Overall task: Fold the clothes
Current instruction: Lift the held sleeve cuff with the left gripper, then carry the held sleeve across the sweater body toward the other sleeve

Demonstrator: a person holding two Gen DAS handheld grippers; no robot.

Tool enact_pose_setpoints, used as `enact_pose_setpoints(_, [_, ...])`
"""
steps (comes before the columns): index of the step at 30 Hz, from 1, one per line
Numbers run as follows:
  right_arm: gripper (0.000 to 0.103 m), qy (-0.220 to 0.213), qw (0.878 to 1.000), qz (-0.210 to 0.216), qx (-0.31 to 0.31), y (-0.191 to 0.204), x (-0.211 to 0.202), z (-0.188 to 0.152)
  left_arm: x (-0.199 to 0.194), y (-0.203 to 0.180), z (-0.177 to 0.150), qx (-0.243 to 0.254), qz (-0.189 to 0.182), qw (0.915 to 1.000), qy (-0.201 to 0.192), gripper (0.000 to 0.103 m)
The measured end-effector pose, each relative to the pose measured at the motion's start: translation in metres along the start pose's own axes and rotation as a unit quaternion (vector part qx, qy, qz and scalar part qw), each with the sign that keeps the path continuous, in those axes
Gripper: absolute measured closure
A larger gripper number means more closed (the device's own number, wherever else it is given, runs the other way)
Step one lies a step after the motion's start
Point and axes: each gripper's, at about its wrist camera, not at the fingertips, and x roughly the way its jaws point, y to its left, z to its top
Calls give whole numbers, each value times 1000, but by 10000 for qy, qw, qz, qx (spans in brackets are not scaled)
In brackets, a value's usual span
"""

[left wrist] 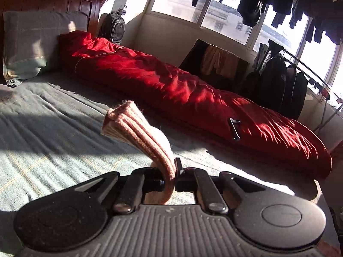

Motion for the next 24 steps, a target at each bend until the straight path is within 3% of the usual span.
enact_pose_setpoints(13, [0,-45,9997,252,9,-33,1,4,2,-110,11,524,-728,9959,-114,97])
enact_pose_setpoints(24, [0,-112,9994,203,240,-61,-7,1,9,-188,-10,875,-1458,9854,34,97])
